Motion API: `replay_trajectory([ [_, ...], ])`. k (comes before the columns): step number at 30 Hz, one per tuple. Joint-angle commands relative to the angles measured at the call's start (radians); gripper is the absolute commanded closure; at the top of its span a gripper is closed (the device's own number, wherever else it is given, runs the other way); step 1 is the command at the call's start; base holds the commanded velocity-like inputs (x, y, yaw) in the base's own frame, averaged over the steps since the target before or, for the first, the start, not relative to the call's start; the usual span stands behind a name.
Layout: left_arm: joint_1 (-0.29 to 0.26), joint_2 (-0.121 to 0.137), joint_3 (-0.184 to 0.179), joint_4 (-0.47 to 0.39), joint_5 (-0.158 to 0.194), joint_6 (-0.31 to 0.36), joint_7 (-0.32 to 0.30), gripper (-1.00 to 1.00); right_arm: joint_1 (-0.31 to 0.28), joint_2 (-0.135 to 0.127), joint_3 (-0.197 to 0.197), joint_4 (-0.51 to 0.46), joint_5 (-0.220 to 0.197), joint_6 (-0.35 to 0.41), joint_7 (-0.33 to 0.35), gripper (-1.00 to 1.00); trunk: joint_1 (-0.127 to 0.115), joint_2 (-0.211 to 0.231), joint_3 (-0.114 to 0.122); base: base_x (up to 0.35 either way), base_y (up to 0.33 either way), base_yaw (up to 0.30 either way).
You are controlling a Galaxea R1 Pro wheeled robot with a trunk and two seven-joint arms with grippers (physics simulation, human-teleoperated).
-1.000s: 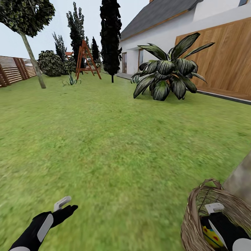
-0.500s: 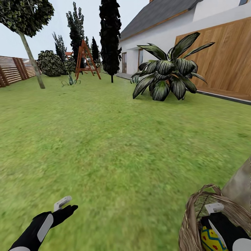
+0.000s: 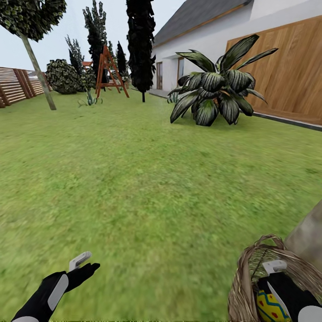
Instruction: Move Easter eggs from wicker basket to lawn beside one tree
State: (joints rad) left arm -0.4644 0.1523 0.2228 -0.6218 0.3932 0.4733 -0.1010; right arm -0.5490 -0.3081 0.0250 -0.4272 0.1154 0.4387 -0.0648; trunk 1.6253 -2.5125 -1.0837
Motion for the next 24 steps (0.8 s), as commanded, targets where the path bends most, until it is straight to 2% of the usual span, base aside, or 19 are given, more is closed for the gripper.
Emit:
replay_trajectory([
  [1, 0.0, 0.0, 0.004, -0.001, 0.003, 0.007, -0.003, -1.0, 0.0, 0.0, 0.003, -0.002, 0.009, 0.007, 0.0, -1.0, 0.0, -0.001, -0.005, 0.0, 0.0, 0.0],
  [24, 0.0, 0.001, 0.004, -0.001, 0.003, 0.007, -0.003, -1.0, 0.0, 0.0, 0.001, -0.002, 0.007, 0.004, 0.001, -1.0, 0.011, -0.006, -0.094, 0.0, 0.0, 0.0],
])
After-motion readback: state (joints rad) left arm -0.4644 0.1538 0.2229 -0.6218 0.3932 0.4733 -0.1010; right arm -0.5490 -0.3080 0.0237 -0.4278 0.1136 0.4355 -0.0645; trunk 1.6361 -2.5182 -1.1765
